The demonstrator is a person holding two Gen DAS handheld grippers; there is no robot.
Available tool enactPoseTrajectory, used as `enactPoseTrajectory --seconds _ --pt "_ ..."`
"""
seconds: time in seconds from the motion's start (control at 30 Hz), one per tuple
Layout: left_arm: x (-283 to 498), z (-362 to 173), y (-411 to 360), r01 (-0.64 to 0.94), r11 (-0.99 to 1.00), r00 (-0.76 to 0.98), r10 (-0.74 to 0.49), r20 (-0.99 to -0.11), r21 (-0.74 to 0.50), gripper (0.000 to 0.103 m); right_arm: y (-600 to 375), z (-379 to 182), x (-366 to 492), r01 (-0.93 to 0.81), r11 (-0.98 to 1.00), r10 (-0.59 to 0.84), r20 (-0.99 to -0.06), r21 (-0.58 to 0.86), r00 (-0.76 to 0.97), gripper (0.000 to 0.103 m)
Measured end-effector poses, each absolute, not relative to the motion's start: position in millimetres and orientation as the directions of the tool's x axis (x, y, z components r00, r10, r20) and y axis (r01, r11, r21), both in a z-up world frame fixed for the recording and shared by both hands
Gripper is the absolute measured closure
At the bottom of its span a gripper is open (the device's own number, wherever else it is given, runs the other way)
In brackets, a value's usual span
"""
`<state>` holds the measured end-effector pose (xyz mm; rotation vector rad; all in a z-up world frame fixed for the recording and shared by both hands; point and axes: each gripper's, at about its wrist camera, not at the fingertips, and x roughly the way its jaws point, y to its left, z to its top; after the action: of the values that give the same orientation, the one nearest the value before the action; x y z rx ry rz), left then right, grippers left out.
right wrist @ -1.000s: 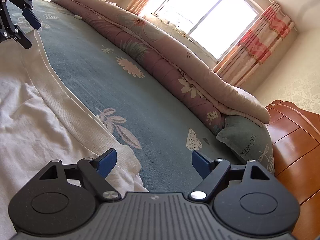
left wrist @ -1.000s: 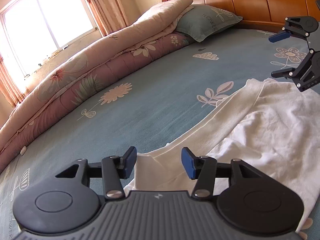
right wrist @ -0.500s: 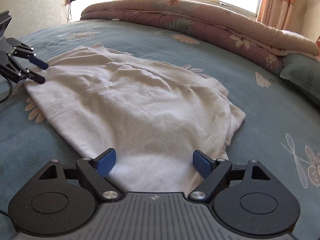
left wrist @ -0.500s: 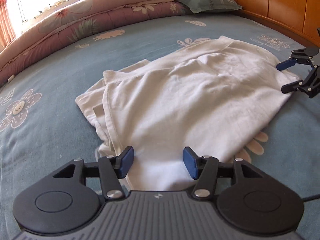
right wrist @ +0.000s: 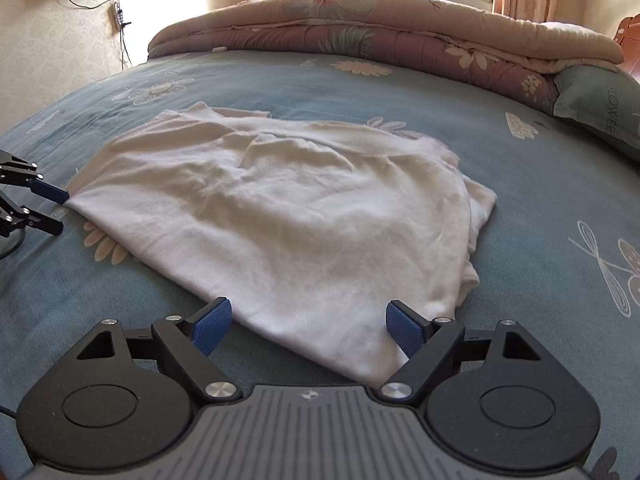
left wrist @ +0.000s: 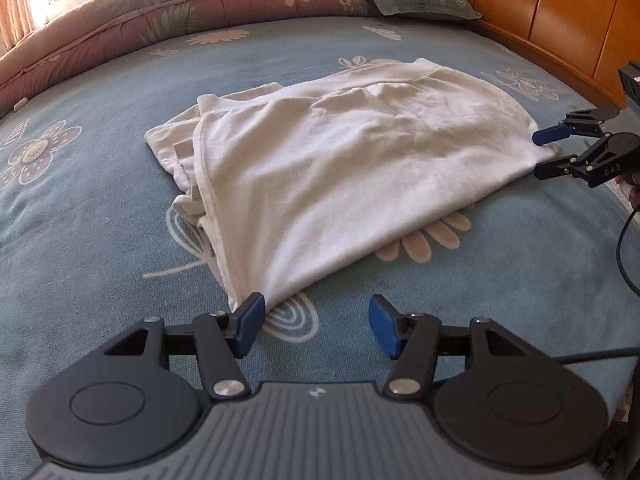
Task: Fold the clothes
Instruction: 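Withdraw both open tools above the folded shirt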
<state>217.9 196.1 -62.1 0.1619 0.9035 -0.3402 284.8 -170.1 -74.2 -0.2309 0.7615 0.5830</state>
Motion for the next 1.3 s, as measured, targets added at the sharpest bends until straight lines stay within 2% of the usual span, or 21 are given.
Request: enactPoseTrajectory --seconds 0.07,0.17,0.23,0.33,0.4,0.47,0.57,0.67,0.77,0.9,0.97,1.07,1.2,1.3 --pt "218 -50 194 0.379 0.925 0.594 -0.239 -0.768 0.005 0.045 -175 -74 280 -0.568 0.823 0.404 -0.710 0.006 0.577 0.015" --pt "231 -39 187 0.392 0.920 0.640 -0.277 -0.717 -0.006 0.040 -173 -57 280 -0.560 0.826 0.460 -0.653 0.065 0.602 0.014" --pt "244 -44 182 0.381 0.925 0.644 -0.270 -0.716 -0.006 0.040 -167 -53 285 -0.561 0.822 0.487 -0.634 0.100 0.601 0.013" --pt "259 -54 177 0.356 0.934 0.644 -0.250 -0.723 -0.006 0.040 -159 -65 293 -0.555 0.824 0.482 -0.653 0.112 0.584 0.013" --pt "256 -63 183 0.328 0.945 0.624 -0.219 -0.750 -0.002 0.040 -170 -80 293 -0.508 0.852 0.444 -0.686 0.124 0.576 0.013" --pt "244 -66 192 0.327 0.945 0.614 -0.220 -0.758 -0.009 0.039 -188 -86 283 -0.503 0.853 0.453 -0.673 0.138 0.584 0.013" --pt "243 -53 193 0.362 0.932 0.626 -0.240 -0.742 0.004 0.039 -199 -74 281 -0.507 0.845 0.476 -0.670 0.169 0.570 0.013" --pt "270 -34 185 0.379 0.925 0.677 -0.254 -0.691 0.032 0.036 -193 -52 305 -0.504 0.848 0.486 -0.614 0.161 0.621 0.011" --pt "315 -28 179 0.349 0.937 0.708 -0.270 -0.653 -0.008 0.036 -182 -43 344 -0.483 0.861 0.481 -0.565 0.160 0.670 0.010" --pt "357 -45 179 0.324 0.946 0.717 -0.263 -0.645 -0.026 0.036 -178 -62 394 -0.429 0.873 0.479 -0.569 0.231 0.668 0.010" --pt "371 -65 188 0.276 0.961 0.686 -0.211 -0.696 -0.019 0.036 -183 -76 403 -0.424 0.875 0.475 -0.585 0.233 0.657 0.013" --pt "365 -72 202 0.277 0.961 0.689 -0.208 -0.694 -0.013 0.036 -189 -80 403 -0.442 0.872 0.471 -0.603 0.209 0.644 0.017" --pt "369 -58 207 0.281 0.958 0.713 -0.249 -0.655 -0.059 0.036 -179 -59 402 -0.474 0.872 0.450 -0.582 0.124 0.677 0.010" --pt "383 -62 200 0.275 0.959 0.711 -0.253 -0.656 -0.071 0.034 -161 -54 415 -0.501 0.856 0.480 -0.563 0.130 0.673 0.010"
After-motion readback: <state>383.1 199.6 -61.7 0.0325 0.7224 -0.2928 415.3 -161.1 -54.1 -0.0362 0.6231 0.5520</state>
